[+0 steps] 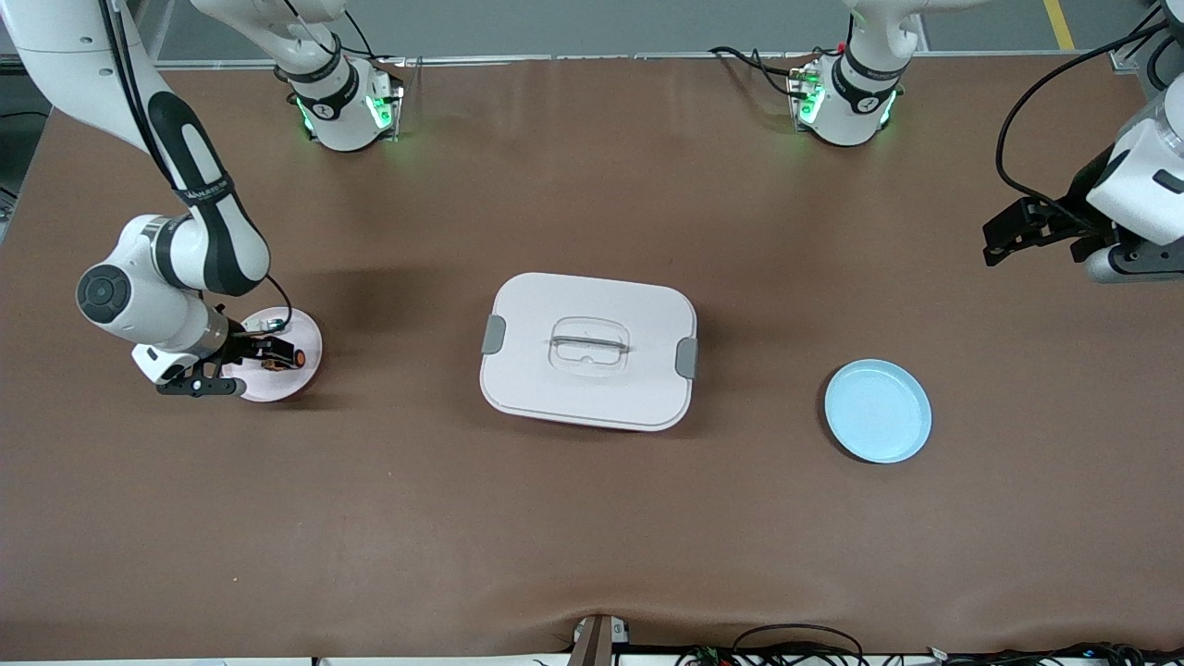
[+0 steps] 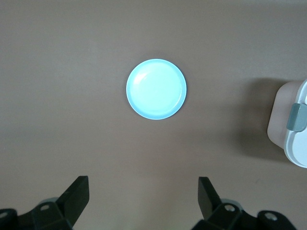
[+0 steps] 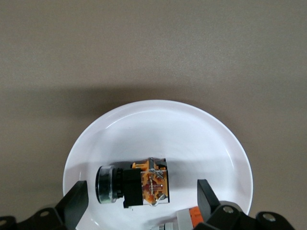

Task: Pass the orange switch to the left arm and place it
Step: 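Close the right gripper on the orange-and-black switch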

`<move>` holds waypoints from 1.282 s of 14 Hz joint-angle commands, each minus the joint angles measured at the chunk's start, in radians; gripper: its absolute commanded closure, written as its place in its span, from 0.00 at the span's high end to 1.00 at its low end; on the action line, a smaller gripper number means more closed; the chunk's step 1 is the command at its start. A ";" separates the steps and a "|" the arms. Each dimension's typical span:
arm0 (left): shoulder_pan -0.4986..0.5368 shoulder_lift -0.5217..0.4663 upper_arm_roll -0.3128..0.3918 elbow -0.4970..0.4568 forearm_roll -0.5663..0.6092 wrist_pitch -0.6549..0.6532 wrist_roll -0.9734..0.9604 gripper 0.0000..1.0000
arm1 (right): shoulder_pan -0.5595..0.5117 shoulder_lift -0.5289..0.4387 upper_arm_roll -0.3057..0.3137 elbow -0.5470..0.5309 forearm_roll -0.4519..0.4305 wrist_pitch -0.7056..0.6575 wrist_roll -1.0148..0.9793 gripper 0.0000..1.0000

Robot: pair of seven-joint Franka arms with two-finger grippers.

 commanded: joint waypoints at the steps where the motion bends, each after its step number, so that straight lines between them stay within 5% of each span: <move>1: 0.004 -0.006 -0.005 -0.006 0.019 0.013 0.003 1.00 | 0.000 0.026 -0.002 -0.007 0.013 0.039 -0.025 1.00; 18: -0.001 0.006 -0.005 -0.013 0.021 0.027 0.005 1.00 | 0.001 0.049 0.000 -0.012 0.014 0.030 -0.033 1.00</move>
